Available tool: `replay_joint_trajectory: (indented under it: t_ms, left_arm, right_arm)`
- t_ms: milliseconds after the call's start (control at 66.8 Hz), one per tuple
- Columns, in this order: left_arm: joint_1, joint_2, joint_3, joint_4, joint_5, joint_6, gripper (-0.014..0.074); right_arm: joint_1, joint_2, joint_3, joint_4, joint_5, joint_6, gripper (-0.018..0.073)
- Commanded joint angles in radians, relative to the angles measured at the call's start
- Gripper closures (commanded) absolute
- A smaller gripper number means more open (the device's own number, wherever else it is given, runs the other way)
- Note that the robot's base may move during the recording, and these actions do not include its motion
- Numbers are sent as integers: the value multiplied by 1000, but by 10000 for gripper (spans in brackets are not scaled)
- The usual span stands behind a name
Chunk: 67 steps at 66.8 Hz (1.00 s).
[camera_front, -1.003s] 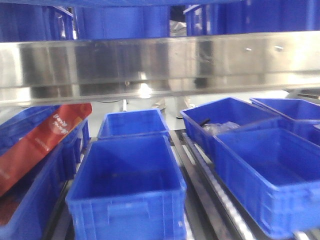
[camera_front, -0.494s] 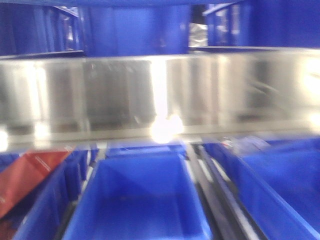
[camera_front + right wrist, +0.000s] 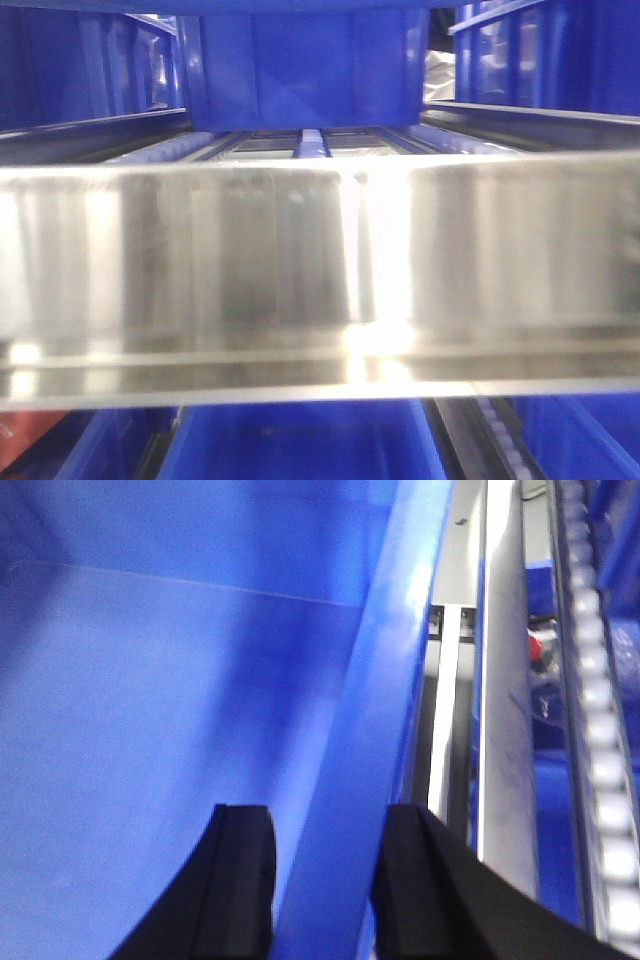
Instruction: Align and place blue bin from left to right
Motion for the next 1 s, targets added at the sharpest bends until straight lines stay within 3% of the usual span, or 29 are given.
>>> replay_joint_trajectory:
  t_ms: [0,988]
  left_arm:
    - [-5,-35,-16,-1,-48,8,708]
    - [-5,-35,-16,-1,-48,8,708]
  right_arm:
    - [-9,-11,-12,-66,-59,18,629]
    - [-9,-11,-12,-66,-59,18,629]
